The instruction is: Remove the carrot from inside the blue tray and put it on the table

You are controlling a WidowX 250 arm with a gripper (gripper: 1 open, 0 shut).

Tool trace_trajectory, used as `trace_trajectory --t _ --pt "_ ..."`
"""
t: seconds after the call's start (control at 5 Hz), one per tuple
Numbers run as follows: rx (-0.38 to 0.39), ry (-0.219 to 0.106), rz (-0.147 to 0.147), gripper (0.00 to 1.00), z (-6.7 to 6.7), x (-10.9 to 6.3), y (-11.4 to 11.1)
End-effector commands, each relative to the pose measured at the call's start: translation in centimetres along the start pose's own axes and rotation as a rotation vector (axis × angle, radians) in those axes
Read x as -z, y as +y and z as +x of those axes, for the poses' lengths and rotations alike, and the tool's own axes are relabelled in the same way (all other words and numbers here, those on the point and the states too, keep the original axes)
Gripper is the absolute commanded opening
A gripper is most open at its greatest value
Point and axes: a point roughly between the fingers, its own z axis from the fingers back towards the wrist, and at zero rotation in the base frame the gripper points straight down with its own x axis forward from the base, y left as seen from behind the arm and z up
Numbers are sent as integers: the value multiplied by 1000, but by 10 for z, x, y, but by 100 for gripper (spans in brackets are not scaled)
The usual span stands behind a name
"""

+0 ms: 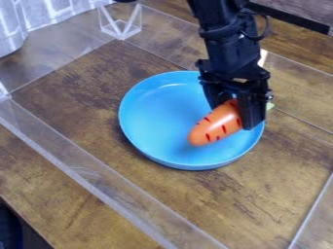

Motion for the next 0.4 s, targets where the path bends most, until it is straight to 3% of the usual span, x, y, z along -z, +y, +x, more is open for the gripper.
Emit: trace_trajectory --t 0.0,0.2 --pt "18 -60 11 0 14 -19 -4" --pt "15 -51 9 0 14 -15 -4"
